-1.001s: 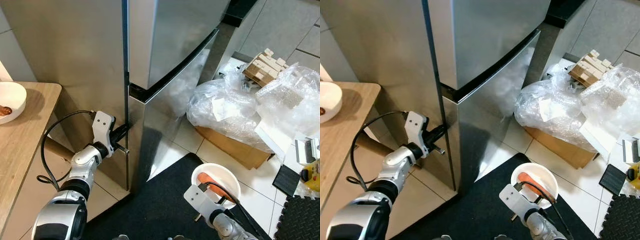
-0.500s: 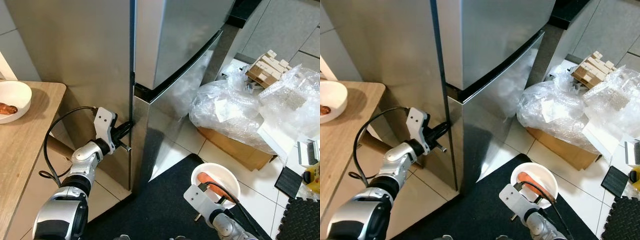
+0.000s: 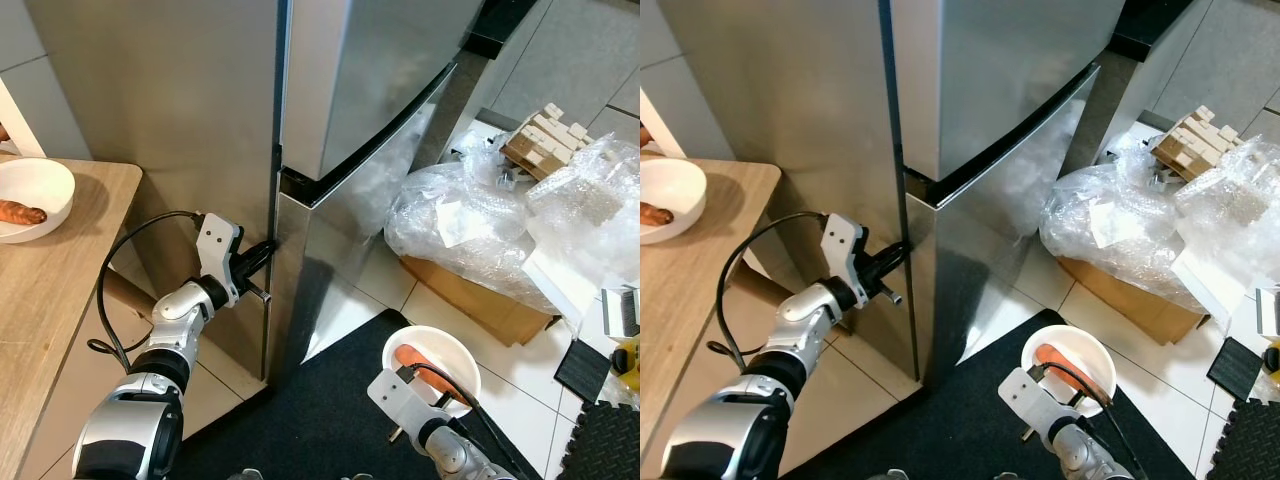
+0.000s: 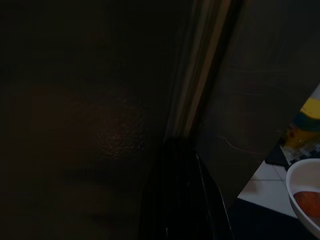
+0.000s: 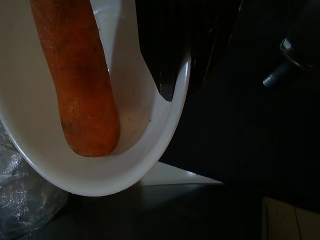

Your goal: Restocking fridge

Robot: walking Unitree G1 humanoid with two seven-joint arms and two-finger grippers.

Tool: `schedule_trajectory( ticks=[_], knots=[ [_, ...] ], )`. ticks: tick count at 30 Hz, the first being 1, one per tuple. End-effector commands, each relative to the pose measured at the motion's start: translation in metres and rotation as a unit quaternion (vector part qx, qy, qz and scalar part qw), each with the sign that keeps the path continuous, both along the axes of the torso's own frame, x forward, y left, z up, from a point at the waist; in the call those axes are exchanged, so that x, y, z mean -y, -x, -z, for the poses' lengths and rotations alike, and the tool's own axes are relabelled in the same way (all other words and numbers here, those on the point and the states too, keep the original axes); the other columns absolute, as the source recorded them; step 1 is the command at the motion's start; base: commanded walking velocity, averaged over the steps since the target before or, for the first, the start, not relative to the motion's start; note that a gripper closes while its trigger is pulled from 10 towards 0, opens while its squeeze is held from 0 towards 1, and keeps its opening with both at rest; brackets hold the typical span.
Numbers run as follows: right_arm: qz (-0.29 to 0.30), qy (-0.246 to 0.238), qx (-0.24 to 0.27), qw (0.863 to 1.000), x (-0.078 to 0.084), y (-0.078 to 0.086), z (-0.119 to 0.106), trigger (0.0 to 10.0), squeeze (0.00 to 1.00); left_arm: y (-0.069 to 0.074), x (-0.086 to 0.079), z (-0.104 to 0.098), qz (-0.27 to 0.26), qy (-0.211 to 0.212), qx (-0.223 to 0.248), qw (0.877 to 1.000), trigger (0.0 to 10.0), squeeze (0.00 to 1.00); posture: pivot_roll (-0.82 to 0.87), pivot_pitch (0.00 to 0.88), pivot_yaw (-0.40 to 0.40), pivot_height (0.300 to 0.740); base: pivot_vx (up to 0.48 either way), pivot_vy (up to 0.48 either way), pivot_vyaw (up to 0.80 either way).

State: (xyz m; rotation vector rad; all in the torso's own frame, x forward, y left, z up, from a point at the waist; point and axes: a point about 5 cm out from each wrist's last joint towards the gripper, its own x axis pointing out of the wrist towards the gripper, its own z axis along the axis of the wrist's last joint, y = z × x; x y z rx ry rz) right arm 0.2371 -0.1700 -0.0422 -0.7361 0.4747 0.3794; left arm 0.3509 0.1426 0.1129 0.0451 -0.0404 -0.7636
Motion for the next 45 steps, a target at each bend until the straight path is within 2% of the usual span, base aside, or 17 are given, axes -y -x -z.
schedule_trajectory(
  ticks=[1, 19, 45],
  knots=[
    [0.005, 0.000, 0.003, 1.000, 0.003, 0.001, 0.000, 10.0, 0.00, 0.008, 0.042, 0.007, 0.094, -0.032, -0.002, 0.995, 10.0, 0.00, -0.09, 0.154, -0.081, 0.740, 0.000, 0.000, 0.00],
    [0.002, -0.003, 0.005, 1.000, 0.000, 0.001, 0.000, 10.0, 0.00, 0.010, 0.058, 0.012, 0.095, -0.063, -0.003, 0.993, 10.0, 0.00, -0.08, 0.157, -0.077, 0.740, 0.000, 0.000, 0.00],
    [0.009, -0.004, 0.003, 1.000, 0.002, 0.005, 0.002, 10.0, 0.00, 0.015, 0.085, 0.014, 0.122, -0.057, -0.005, 0.991, 10.0, 0.00, -0.09, 0.159, -0.065, 0.740, 0.000, 0.000, 0.00]
  ],
)
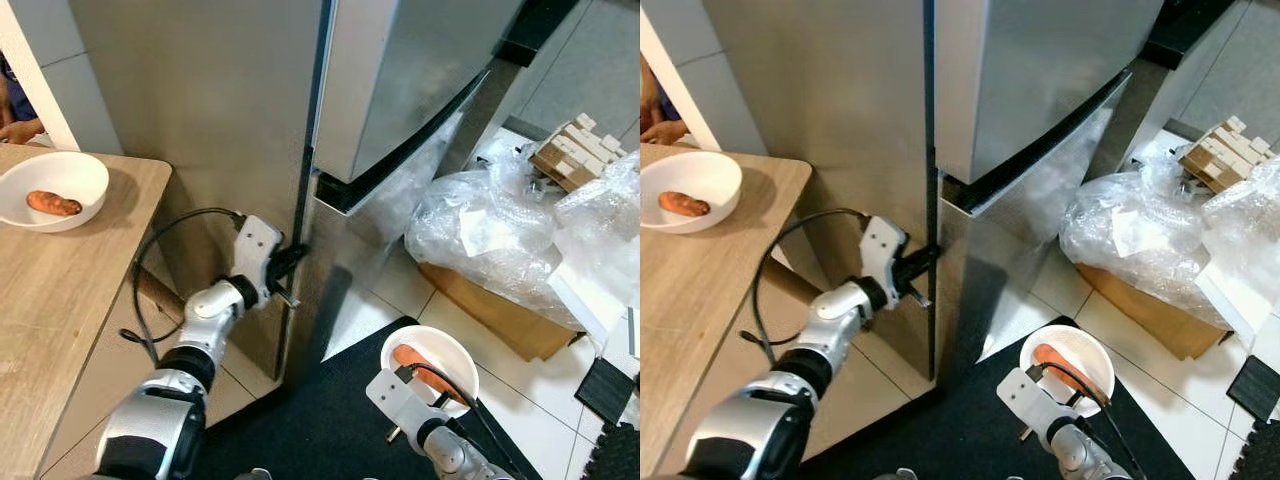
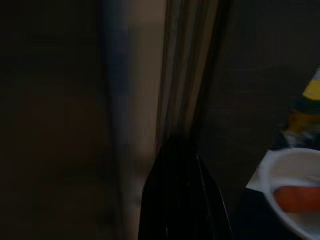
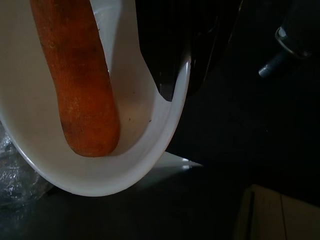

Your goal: Restocking fridge

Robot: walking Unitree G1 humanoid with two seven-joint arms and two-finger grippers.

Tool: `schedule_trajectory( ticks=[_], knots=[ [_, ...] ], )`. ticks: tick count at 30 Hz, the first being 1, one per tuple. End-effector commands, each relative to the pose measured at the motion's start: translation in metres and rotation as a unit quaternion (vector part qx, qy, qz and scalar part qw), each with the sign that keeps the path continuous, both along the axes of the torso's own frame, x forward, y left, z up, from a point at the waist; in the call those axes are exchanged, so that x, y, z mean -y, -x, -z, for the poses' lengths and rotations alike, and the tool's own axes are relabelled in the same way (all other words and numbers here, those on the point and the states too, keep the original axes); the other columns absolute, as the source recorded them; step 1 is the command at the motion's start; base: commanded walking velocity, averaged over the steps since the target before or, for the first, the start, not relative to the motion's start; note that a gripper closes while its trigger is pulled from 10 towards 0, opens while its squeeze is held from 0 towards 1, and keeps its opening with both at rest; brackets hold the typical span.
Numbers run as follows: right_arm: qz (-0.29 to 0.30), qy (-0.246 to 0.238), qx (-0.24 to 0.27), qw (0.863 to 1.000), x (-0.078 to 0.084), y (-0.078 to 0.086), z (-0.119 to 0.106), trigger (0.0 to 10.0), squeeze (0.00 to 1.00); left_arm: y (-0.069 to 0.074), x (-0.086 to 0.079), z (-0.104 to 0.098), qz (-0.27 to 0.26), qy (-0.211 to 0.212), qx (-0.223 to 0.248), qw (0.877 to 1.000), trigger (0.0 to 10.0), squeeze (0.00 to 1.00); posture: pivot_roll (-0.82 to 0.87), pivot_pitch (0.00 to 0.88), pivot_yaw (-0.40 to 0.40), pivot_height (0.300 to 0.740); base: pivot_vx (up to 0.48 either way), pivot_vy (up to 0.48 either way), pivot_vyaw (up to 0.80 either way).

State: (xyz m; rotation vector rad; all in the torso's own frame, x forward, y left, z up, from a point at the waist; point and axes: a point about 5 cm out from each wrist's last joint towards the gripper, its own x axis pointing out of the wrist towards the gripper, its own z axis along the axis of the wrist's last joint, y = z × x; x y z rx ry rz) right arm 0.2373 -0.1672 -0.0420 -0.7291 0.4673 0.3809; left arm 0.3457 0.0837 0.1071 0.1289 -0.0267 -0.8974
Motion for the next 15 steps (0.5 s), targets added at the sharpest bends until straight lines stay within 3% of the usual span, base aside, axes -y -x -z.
schedule_trajectory(
  ticks=[1, 10, 15],
  knots=[
    [0.011, 0.001, 0.000, 1.000, 0.005, 0.005, 0.002, 10.0, 0.00, 0.010, 0.027, 0.008, 0.056, -0.017, -0.014, 0.998, 10.0, 0.00, -0.09, 0.159, -0.065, 0.740, 0.000, 0.000, 0.00],
    [0.019, 0.005, -0.005, 1.000, 0.012, 0.010, 0.005, 10.0, 0.00, 0.013, 0.033, 0.005, 0.073, -0.002, -0.009, 0.997, 10.0, 0.00, -0.10, 0.158, -0.057, 0.740, 0.000, 0.000, 0.00],
    [0.026, 0.010, -0.013, 1.000, 0.017, 0.017, 0.008, 10.0, 0.00, 0.018, 0.028, 0.009, 0.089, 0.008, -0.019, 0.996, 10.0, 0.00, -0.10, 0.158, -0.055, 0.740, 0.000, 0.000, 0.00]
  ],
)
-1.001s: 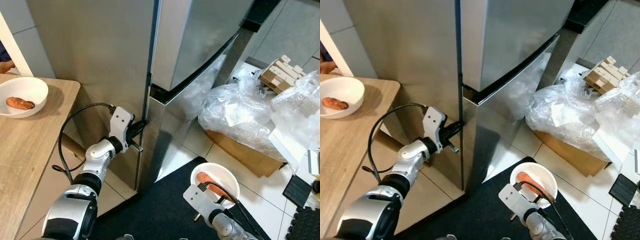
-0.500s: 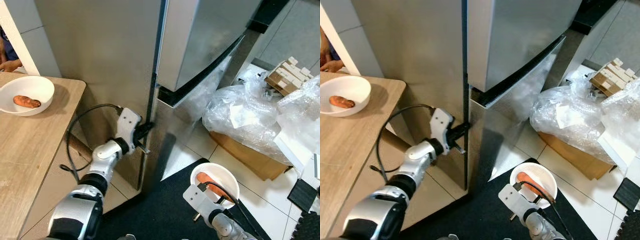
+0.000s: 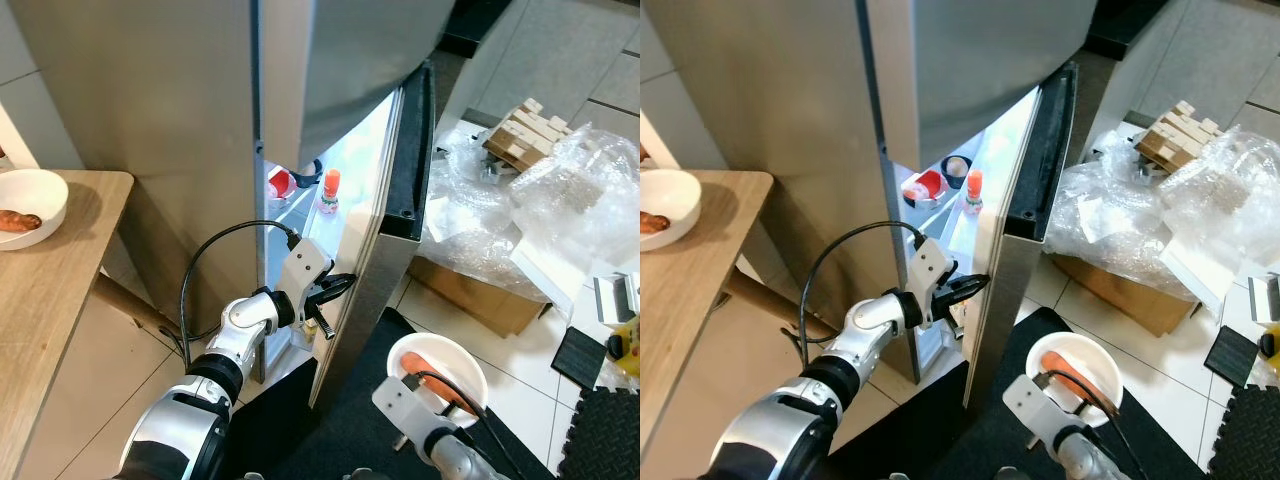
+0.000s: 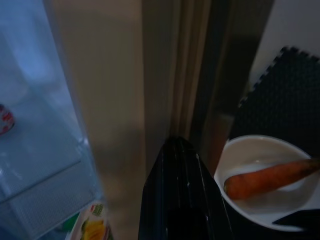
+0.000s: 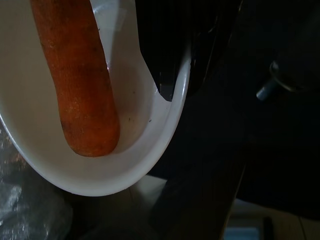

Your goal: Restocking fridge

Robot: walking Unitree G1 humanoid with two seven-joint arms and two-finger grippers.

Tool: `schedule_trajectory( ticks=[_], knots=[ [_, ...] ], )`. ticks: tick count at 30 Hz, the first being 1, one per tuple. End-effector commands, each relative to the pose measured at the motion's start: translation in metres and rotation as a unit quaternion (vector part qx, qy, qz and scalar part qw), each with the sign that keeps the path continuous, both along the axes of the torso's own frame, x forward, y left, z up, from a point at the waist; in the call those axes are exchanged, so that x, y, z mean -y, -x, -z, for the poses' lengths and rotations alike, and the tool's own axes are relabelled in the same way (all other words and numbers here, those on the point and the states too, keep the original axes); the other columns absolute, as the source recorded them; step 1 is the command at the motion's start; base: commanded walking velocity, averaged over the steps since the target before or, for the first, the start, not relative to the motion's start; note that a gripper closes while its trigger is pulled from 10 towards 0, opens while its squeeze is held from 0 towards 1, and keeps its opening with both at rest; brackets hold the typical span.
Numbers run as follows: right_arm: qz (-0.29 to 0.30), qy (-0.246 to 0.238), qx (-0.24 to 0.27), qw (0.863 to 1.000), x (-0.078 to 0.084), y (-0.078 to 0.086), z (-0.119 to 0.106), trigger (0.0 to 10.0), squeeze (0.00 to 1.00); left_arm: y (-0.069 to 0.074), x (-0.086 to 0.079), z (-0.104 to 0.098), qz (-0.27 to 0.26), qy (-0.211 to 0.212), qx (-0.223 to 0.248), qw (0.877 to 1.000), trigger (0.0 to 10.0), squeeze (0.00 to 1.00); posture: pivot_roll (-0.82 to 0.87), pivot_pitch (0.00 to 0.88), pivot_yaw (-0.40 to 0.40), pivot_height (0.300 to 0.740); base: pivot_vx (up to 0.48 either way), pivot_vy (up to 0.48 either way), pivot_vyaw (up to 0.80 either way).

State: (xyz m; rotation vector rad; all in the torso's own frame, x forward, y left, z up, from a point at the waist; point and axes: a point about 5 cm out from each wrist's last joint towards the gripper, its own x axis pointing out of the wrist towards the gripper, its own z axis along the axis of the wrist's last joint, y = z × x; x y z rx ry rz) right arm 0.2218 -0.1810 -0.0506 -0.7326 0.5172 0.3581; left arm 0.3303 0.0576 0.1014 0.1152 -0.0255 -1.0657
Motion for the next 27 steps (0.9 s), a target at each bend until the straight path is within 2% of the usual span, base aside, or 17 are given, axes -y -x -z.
schedule_trajectory(
  ticks=[1, 6, 7, 10, 12, 15, 16, 17, 19, 20, 21, 22, 23, 24, 25, 26, 27],
  knots=[
    [0.015, 0.003, 0.000, 1.000, 0.008, 0.006, 0.002, 10.0, 0.00, 0.008, -0.006, 0.010, 0.002, 0.017, -0.024, 1.000, 10.0, 0.00, -0.10, 0.158, -0.052, 0.740, 0.000, 0.000, 0.00],
    [0.023, 0.008, -0.006, 1.000, 0.016, 0.014, 0.005, 10.0, 0.00, 0.029, -0.027, 0.024, -0.005, 0.036, -0.048, 0.998, 10.0, 0.00, -0.10, 0.158, -0.050, 0.740, 0.000, 0.000, 0.00],
    [0.023, 0.008, -0.006, 1.000, 0.016, 0.014, 0.005, 10.0, 0.00, 0.029, -0.027, 0.024, -0.005, 0.036, -0.048, 0.998, 10.0, 0.00, -0.10, 0.158, -0.050, 0.740, 0.000, 0.000, 0.00],
    [0.031, 0.012, -0.010, 0.999, 0.023, 0.020, 0.007, 10.0, 0.00, 0.059, -0.046, 0.034, -0.038, 0.074, -0.076, 0.994, 10.0, 0.00, -0.10, 0.155, -0.050, 0.740, 0.000, 0.000, 0.00],
    [0.033, 0.013, -0.011, 0.999, 0.025, 0.022, 0.007, 10.0, 0.00, 0.074, -0.057, 0.043, -0.065, 0.073, -0.091, 0.991, 10.0, 0.00, -0.10, 0.155, -0.054, 0.740, 0.000, 0.000, 0.00],
    [0.033, 0.014, -0.012, 0.999, 0.025, 0.022, 0.007, 10.0, 0.00, 0.075, -0.058, 0.044, -0.070, 0.071, -0.092, 0.991, 10.0, 0.00, -0.10, 0.155, -0.054, 0.740, 0.000, 0.000, 0.00],
    [0.033, 0.014, -0.013, 0.999, 0.025, 0.022, 0.008, 10.0, 0.00, 0.074, -0.063, 0.051, -0.092, 0.057, -0.091, 0.990, 10.0, 0.00, -0.10, 0.155, -0.055, 0.740, 0.000, 0.000, 0.00],
    [0.033, 0.014, -0.013, 0.999, 0.025, 0.022, 0.008, 10.0, 0.00, 0.074, -0.063, 0.051, -0.092, 0.057, -0.091, 0.990, 10.0, 0.00, -0.10, 0.155, -0.055, 0.740, 0.000, 0.000, 0.00],
    [0.033, 0.015, -0.014, 0.999, 0.025, 0.023, 0.008, 10.0, 0.00, 0.072, -0.078, 0.066, -0.167, 0.026, -0.092, 0.981, 10.0, 0.00, -0.10, 0.154, -0.054, 0.740, 0.000, 0.000, 0.00],
    [0.033, 0.015, -0.014, 0.999, 0.025, 0.023, 0.008, 10.0, 0.00, 0.072, -0.078, 0.066, -0.167, 0.026, -0.092, 0.981, 10.0, 0.00, -0.10, 0.154, -0.054, 0.740, 0.000, 0.000, 0.00],
    [0.035, 0.015, -0.015, 0.999, 0.025, 0.022, 0.008, 10.0, 0.00, 0.071, -0.090, 0.075, -0.226, 0.012, -0.099, 0.969, 10.0, 0.00, -0.10, 0.154, -0.053, 0.740, 0.000, 0.000, 0.00],
    [0.042, 0.014, -0.016, 0.999, 0.025, 0.022, 0.008, 10.0, 0.00, 0.072, -0.106, 0.087, -0.301, 0.000, -0.123, 0.946, 10.0, 0.00, -0.10, 0.150, -0.049, 0.740, 0.000, 0.000, 0.00],
    [0.042, 0.014, -0.016, 0.999, 0.025, 0.022, 0.008, 10.0, 0.00, 0.072, -0.106, 0.087, -0.301, 0.000, -0.123, 0.946, 10.0, 0.00, -0.10, 0.150, -0.049, 0.740, 0.000, 0.000, 0.00],
    [0.048, 0.013, -0.017, 0.999, 0.025, 0.022, 0.009, 10.0, 0.00, 0.078, -0.116, 0.099, -0.352, -0.004, -0.157, 0.923, 10.0, 0.00, -0.10, 0.145, -0.045, 0.740, 0.000, 0.000, 0.00],
    [0.053, 0.012, -0.019, 0.998, 0.025, 0.022, 0.009, 10.0, 0.00, 0.085, -0.119, 0.107, -0.364, -0.023, -0.176, 0.915, 10.0, 0.00, -0.10, 0.144, -0.044, 0.740, 0.000, 0.000, 0.00],
    [0.053, 0.012, -0.019, 0.998, 0.025, 0.022, 0.009, 10.0, 0.00, 0.085, -0.119, 0.107, -0.364, -0.023, -0.176, 0.915, 10.0, 0.00, -0.10, 0.144, -0.044, 0.740, 0.000, 0.000, 0.00],
    [0.059, 0.010, -0.021, 0.998, 0.025, 0.022, 0.010, 10.0, 0.00, 0.096, -0.120, 0.117, -0.367, -0.040, -0.190, 0.909, 10.0, 0.00, -0.11, 0.142, -0.043, 0.740, 0.000, 0.000, 0.00]
  ],
)
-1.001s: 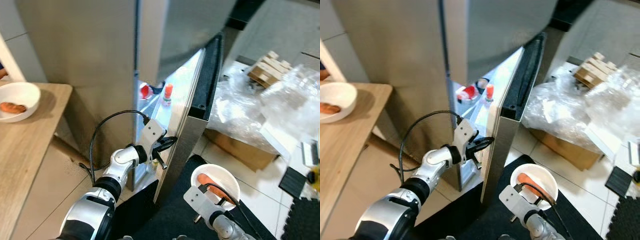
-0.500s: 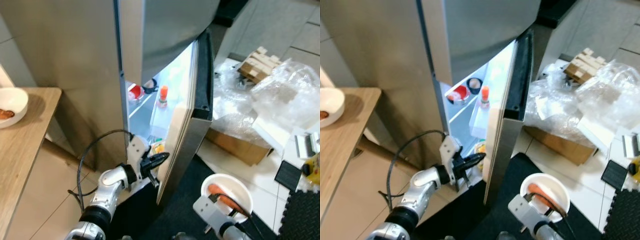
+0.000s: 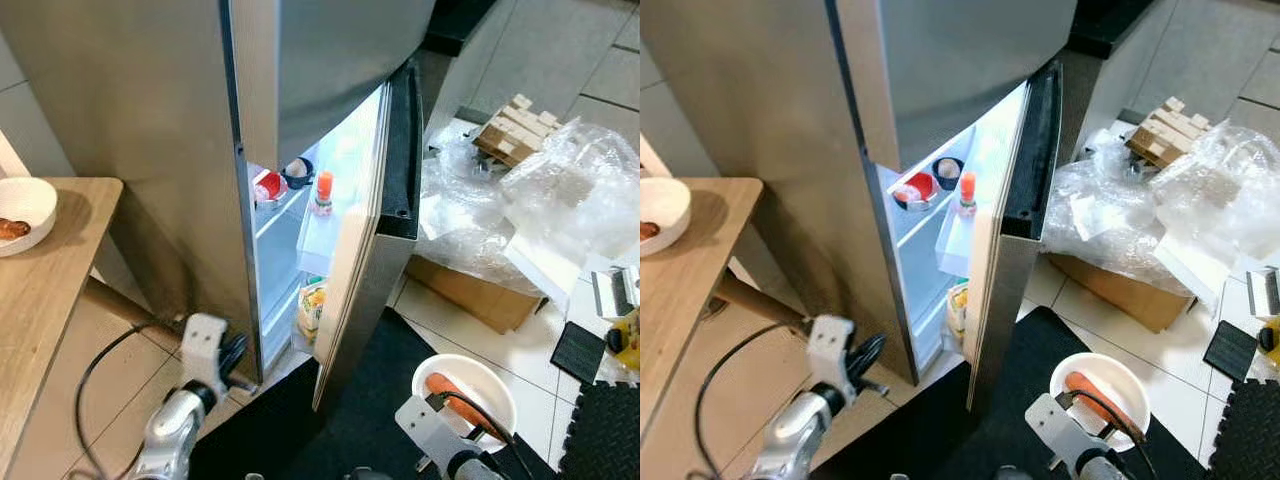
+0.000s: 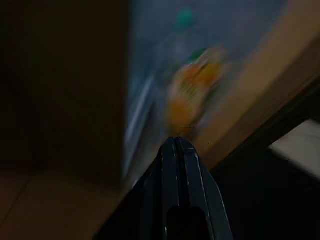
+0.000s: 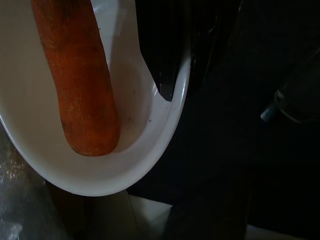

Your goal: Restocking fridge

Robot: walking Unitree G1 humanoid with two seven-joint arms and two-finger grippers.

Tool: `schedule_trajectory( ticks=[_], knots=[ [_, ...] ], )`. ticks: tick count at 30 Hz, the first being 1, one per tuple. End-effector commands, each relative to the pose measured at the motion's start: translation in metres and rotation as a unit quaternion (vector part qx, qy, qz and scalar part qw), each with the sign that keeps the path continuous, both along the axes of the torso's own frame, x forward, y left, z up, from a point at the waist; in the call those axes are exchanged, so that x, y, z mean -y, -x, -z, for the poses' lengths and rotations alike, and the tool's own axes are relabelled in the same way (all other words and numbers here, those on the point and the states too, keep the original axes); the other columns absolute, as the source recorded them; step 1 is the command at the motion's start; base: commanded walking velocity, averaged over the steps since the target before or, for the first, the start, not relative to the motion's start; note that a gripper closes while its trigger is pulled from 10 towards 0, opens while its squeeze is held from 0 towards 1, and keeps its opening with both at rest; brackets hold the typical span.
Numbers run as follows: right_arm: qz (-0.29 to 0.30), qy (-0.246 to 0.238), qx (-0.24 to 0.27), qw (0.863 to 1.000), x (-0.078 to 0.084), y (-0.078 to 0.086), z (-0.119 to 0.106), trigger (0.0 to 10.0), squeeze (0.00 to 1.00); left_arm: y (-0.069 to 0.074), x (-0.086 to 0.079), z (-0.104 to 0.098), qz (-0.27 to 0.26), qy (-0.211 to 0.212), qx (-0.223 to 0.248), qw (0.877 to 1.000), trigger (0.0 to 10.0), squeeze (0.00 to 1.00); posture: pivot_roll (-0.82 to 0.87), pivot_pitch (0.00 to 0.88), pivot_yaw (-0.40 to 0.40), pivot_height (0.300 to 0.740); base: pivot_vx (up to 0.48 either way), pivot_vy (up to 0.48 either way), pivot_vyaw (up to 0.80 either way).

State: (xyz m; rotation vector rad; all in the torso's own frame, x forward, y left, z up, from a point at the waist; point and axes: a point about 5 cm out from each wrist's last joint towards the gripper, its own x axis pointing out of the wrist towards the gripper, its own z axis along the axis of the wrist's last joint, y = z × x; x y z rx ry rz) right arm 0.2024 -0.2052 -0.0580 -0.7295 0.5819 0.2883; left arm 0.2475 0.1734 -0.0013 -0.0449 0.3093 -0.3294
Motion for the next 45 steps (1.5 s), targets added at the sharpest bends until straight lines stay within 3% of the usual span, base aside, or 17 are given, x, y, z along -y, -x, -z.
schedule_trajectory(
  ticks=[1, 6, 21, 29, 32, 45],
  knots=[
    [0.018, -0.002, -0.004, 1.000, 0.001, 0.003, 0.002, 10.0, 0.00, 0.013, -0.004, 0.014, -0.002, -0.022, -0.037, 0.999, 10.0, 0.00, -0.11, 0.142, -0.043, 0.740, 0.000, 0.000, 0.00],
    [0.020, -0.003, -0.006, 1.000, 0.002, 0.004, 0.003, 10.0, 0.00, 0.029, -0.006, 0.029, -0.060, -0.003, -0.077, 0.995, 10.0, 0.00, -0.11, 0.140, -0.044, 0.740, 0.000, 0.000, 0.00],
    [0.011, -0.001, -0.007, 1.000, -0.001, 0.001, 0.002, 10.0, 0.00, 0.023, 0.005, 0.027, -0.063, -0.005, -0.059, 0.996, 10.0, 0.00, -0.11, 0.133, -0.047, 0.740, 0.000, -0.397, 0.00],
    [0.007, -0.002, -0.003, 1.000, -0.001, -0.001, 0.000, 10.0, 0.00, 0.020, -0.001, 0.024, -0.083, -0.012, -0.042, 0.996, 10.0, 0.00, -0.10, 0.127, -0.049, 0.740, 0.000, -0.040, 0.00],
    [0.003, -0.001, -0.003, 1.000, -0.002, -0.002, 0.000, 10.0, 0.00, 0.015, -0.012, 0.016, -0.107, -0.012, -0.012, 0.994, 10.0, 0.00, -0.10, 0.125, -0.050, 0.740, 0.000, 0.000, 0.00],
    [-0.003, -0.001, -0.001, 1.000, -0.004, -0.003, 0.000, 10.0, 0.00, 0.010, -0.033, 0.006, -0.132, -0.022, 0.012, 0.991, 10.0, 0.00, -0.10, 0.128, -0.051, 0.740, 0.000, 0.000, 0.00]
  ],
)
